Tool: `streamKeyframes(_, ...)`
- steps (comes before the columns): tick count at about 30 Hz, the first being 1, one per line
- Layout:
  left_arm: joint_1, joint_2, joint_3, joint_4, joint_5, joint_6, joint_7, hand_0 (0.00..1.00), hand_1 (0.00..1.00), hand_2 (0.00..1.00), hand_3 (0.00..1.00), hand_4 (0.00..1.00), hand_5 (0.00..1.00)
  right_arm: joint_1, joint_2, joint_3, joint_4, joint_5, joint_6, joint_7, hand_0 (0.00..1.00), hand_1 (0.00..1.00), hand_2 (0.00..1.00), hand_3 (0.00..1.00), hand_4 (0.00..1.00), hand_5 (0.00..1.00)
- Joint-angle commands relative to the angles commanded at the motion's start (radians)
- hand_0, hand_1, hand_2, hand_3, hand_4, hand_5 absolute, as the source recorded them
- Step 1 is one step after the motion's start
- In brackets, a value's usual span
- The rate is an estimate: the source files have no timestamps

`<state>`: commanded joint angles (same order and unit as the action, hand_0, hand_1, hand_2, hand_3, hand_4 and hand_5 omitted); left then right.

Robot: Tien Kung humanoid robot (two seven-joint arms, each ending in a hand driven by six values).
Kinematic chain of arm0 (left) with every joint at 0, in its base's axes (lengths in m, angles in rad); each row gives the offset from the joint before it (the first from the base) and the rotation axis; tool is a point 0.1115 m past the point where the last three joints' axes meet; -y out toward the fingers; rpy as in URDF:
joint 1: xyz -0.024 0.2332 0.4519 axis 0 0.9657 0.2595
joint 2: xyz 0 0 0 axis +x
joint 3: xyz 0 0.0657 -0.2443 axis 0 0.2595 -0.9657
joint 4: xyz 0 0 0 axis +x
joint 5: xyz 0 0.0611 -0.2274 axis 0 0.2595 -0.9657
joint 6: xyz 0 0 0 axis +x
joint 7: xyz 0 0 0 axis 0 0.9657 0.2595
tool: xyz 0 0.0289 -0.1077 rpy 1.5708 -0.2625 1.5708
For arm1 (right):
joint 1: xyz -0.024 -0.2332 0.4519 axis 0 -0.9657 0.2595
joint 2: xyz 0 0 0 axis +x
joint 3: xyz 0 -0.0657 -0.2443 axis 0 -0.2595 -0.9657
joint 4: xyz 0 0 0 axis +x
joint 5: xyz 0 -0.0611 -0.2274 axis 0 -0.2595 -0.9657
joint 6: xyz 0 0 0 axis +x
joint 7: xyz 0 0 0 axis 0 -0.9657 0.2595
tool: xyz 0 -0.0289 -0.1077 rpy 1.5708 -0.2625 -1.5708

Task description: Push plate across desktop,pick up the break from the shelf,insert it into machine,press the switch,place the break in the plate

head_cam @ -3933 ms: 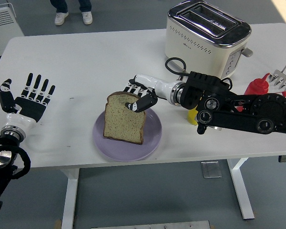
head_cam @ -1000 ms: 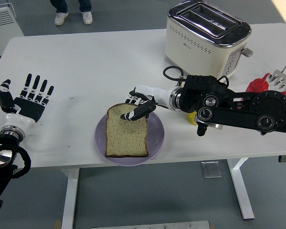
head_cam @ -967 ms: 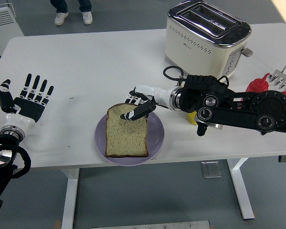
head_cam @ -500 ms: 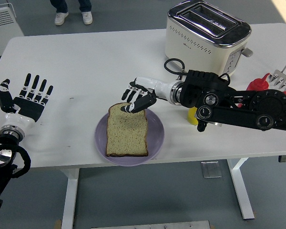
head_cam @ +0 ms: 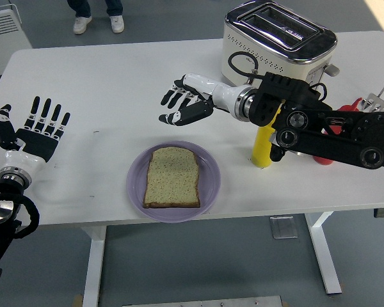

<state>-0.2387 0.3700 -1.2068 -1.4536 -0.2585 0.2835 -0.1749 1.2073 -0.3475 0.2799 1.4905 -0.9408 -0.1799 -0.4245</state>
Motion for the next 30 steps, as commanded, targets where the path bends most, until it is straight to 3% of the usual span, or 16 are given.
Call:
streamKeyframes(5,0.006,0.005,-0.009,-0.049,-0.016,0.003,0.002,0.819,0.760,0.721,0.709,0.638,0.998,-0.075,-0.050,0.125,0.076,-0.038,-0.028,0.002,0.434,0.604,0.642,0.625,0.736,0.347)
streamKeyframes(10,0.011,0.007,-0.018,-0.089,-0.034,0.006,0.005,0.819,0.759,0.722,0.709,0.639,0.998,-0.158,-0.093,0.252,0.146,0.015,-0.107,0.060,0.473,0.612,0.643,0.626,0.724,0.330)
streamKeyframes(17,0.014,0.010,-0.031,-0.149,-0.056,0.012,0.010,0.817,0.760,0.722,0.709,0.639,0.998,-0.305,-0.168,0.448,0.218,0.190,-0.244,0.215,0.542,0.619,0.641,0.625,0.729,0.331)
streamKeyframes(24,0.010,0.015,-0.040,-0.189,-0.072,0.021,0.014,0.816,0.760,0.722,0.709,0.637,0.998,-0.439,-0.204,0.630,0.232,0.402,-0.292,0.366,0.591,0.622,0.626,0.618,0.739,0.345)
streamKeyframes(26,0.005,0.017,-0.042,-0.200,-0.079,0.024,0.016,0.815,0.760,0.722,0.710,0.638,0.998,-0.476,-0.208,0.675,0.234,0.468,-0.299,0.407,0.646,0.625,0.622,0.610,0.726,0.347)
streamKeyframes(30,-0.008,0.024,-0.044,-0.217,-0.085,0.034,0.024,0.815,0.760,0.722,0.710,0.638,0.998,-0.554,-0.204,0.768,0.235,0.609,-0.320,0.493,0.646,0.625,0.622,0.610,0.726,0.347)
